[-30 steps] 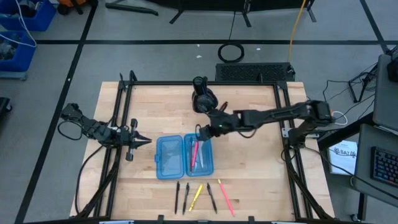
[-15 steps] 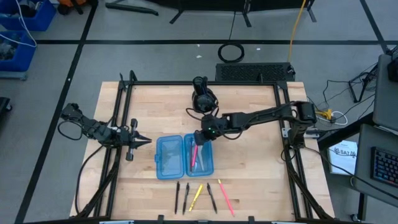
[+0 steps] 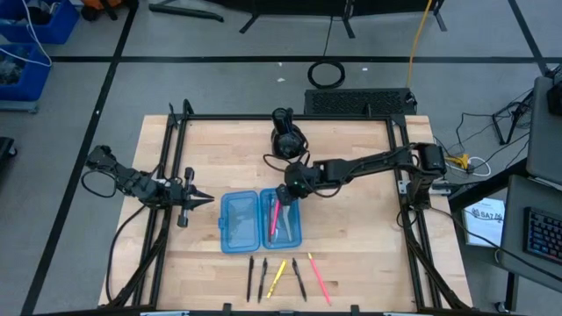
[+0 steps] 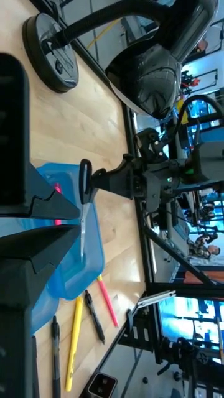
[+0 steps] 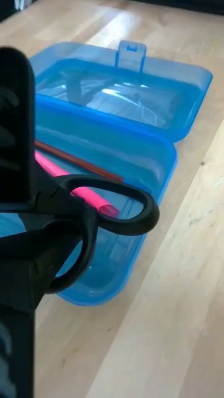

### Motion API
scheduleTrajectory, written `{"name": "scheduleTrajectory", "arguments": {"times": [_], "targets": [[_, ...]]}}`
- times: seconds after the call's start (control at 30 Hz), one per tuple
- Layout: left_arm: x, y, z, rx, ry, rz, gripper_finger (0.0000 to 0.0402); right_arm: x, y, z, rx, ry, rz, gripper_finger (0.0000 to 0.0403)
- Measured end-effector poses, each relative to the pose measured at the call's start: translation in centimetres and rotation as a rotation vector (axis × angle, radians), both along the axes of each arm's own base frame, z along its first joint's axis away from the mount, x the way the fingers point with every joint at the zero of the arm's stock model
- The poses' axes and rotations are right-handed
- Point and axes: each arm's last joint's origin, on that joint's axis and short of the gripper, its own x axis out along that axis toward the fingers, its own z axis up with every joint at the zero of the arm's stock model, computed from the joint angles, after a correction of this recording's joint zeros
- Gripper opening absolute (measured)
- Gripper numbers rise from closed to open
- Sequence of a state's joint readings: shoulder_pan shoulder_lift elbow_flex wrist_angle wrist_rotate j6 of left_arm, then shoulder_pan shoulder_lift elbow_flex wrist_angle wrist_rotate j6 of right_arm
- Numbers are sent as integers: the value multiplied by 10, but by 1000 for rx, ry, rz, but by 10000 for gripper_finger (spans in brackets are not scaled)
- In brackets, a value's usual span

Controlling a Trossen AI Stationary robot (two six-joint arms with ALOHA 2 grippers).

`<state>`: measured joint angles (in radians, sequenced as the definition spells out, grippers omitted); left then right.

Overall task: Pick & place school supplies into a supply box
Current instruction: Put the black scissors into the blue supply box

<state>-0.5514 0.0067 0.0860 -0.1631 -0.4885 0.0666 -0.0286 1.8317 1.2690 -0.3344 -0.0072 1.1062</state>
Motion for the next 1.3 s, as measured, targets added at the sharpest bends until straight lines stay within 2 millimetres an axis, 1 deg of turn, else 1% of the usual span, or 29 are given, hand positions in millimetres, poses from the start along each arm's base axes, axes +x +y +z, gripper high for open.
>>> {"name": "scheduleTrajectory", "arguments": {"times": [0.23,0.53,0.67,0.9,1.07,1.2,1.3], "targets": [[0,0,0,1,0,0,33,5,3,3,-17,-61,17,17],[0,0,0,5,-3,-1,33,5,11,3,-37,-59,29,17],[0,0,1,0,-14,-1,33,10,16,-11,-20,-39,27,17],[0,0,2,-7,-23,-11,33,18,24,-41,41,-2,50,17],[0,-1,2,-11,-20,-23,33,19,22,-46,37,13,45,17],[0,-1,2,-12,-19,-36,33,19,17,-45,33,11,34,18],[0,-1,2,-13,-18,-44,33,19,16,-45,23,12,20,26]]}}
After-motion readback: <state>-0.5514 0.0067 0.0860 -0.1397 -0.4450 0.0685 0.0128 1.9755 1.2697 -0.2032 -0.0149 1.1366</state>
